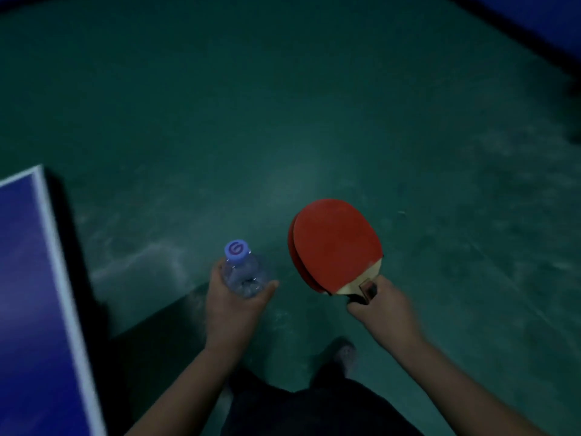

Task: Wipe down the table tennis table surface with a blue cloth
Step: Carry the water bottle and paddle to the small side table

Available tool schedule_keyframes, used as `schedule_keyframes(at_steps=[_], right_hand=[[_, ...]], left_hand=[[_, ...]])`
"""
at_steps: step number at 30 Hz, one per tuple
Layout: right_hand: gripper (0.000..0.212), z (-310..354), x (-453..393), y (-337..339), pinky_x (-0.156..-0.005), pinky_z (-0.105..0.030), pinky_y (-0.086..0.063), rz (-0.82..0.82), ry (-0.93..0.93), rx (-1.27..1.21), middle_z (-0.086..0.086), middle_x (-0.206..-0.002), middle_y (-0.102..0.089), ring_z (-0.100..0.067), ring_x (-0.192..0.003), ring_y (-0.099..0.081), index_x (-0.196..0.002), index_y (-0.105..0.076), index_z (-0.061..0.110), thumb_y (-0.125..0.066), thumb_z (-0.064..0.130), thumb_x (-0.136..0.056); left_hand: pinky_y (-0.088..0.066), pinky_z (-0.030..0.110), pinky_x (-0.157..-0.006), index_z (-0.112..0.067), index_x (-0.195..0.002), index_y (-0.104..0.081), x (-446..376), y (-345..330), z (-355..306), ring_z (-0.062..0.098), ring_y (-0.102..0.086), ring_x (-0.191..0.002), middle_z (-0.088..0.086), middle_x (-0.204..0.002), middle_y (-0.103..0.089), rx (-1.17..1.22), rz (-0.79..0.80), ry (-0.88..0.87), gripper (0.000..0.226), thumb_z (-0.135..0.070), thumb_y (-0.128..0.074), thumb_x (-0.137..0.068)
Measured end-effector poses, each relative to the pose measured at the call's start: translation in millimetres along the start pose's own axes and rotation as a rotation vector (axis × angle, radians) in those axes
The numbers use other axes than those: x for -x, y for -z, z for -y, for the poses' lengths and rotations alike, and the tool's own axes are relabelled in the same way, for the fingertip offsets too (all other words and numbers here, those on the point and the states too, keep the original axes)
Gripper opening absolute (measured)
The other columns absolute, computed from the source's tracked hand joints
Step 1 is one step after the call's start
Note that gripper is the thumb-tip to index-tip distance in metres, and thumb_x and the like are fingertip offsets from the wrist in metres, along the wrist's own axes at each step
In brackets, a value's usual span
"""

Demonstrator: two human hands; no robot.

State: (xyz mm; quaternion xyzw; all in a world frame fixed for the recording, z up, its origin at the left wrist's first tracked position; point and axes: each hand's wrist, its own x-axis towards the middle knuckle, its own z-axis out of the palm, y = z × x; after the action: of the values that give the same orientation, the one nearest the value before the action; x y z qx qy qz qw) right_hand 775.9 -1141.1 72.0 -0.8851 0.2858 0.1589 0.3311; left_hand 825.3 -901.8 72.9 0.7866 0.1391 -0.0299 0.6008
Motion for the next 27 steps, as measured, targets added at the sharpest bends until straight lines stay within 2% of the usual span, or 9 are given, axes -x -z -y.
schedule_keyframes(at_steps=[3,5,8,11,16,18,20,23,27], right_hand=[[0.029,-62,-2,59,-0.053,-0.029,-0.034,-0.086,-0.103,-0.054,0.01,-0.077,-0.057,-0.013,-0.069,-0.056,-0.082,-0.046,0.023,-0.072,0.036,-0.077],[0.029,-100,0,92,-0.053,-0.029,-0.034,-0.154,-0.178,-0.106,0.011,-0.076,-0.056,-0.013,-0.069,-0.055,-0.081,-0.047,0.023,-0.073,0.037,-0.077],[0.028,-148,0,130,-0.056,-0.029,-0.038,-0.242,-0.277,-0.229,0.009,-0.074,-0.059,-0.014,-0.068,-0.057,-0.084,-0.052,0.02,-0.075,0.034,-0.077],[0.027,-188,-13,161,-0.055,-0.03,-0.043,-0.287,-0.39,-0.329,0.004,-0.073,-0.063,-0.017,-0.067,-0.061,-0.083,-0.054,0.02,-0.076,0.033,-0.075],[0.031,-240,-61,205,-0.055,-0.036,-0.051,-0.345,-0.535,-0.468,-0.003,-0.069,-0.066,-0.024,-0.061,-0.064,-0.083,-0.054,0.016,-0.079,0.032,-0.072],[0.032,-258,-90,229,-0.056,-0.036,-0.051,-0.369,-0.573,-0.484,-0.002,-0.067,-0.066,-0.024,-0.061,-0.064,-0.083,-0.055,0.016,-0.079,0.034,-0.072],[0.031,-273,-121,257,-0.054,-0.034,-0.05,-0.395,-0.608,-0.491,-0.002,-0.065,-0.067,-0.023,-0.06,-0.065,-0.081,-0.056,0.016,-0.08,0.033,-0.072],[0.029,-290,-171,299,-0.051,-0.032,-0.048,-0.413,-0.662,-0.511,-0.003,-0.064,-0.067,-0.023,-0.058,-0.064,-0.08,-0.057,0.014,-0.08,0.03,-0.072],[0.028,-297,-237,364,-0.05,-0.027,-0.046,-0.399,-0.707,-0.518,-0.003,-0.068,-0.067,-0.017,-0.057,-0.063,-0.081,-0.059,0.013,-0.08,0.029,-0.073]], left_hand=[[-0.054,0.024,-0.08,-0.024,-0.116,-0.056,14,-89,-21,0.007,-0.069,-0.091,-0.008,-0.105,-0.07,-0.005,0.115,-0.034,0.064,-0.003,-0.09,-0.066],[-0.055,0.029,-0.076,-0.025,-0.113,-0.057,24,-143,-36,0.012,-0.07,-0.088,-0.011,-0.1,-0.071,-0.014,0.232,-0.043,0.062,-0.002,-0.09,-0.066],[-0.058,0.038,-0.069,-0.02,-0.11,-0.058,33,-210,-57,0.018,-0.071,-0.082,-0.003,-0.096,-0.072,-0.048,0.388,-0.062,0.06,-0.001,-0.091,-0.064],[-0.06,0.05,-0.078,-0.019,-0.117,-0.056,29,-268,-81,0.025,-0.072,-0.09,0.002,-0.103,-0.071,-0.088,0.492,-0.07,0.07,-0.019,-0.092,-0.058],[-0.058,0.033,-0.08,-0.021,-0.118,-0.055,10,-362,-111,0.018,-0.072,-0.092,0.002,-0.107,-0.071,-0.124,0.57,-0.093,0.078,-0.03,-0.093,-0.051],[-0.054,0.019,-0.076,-0.018,-0.117,-0.056,-6,-405,-120,0.008,-0.071,-0.089,0.0,-0.105,-0.071,-0.132,0.608,-0.1,0.073,-0.012,-0.096,-0.057],[-0.051,0.012,-0.072,-0.019,-0.116,-0.056,-26,-452,-131,0.001,-0.069,-0.087,-0.006,-0.103,-0.07,-0.125,0.632,-0.1,0.069,0.0,-0.093,-0.061],[-0.052,0.014,-0.07,-0.021,-0.115,-0.055,-63,-526,-147,0.004,-0.071,-0.087,-0.008,-0.102,-0.071,-0.118,0.662,-0.079,0.069,0.002,-0.091,-0.062],[-0.057,0.022,-0.071,-0.02,-0.115,-0.055,-105,-626,-186,0.008,-0.073,-0.084,0.0,-0.1,-0.073,-0.136,0.745,-0.08,0.066,0.003,-0.089,-0.064]])
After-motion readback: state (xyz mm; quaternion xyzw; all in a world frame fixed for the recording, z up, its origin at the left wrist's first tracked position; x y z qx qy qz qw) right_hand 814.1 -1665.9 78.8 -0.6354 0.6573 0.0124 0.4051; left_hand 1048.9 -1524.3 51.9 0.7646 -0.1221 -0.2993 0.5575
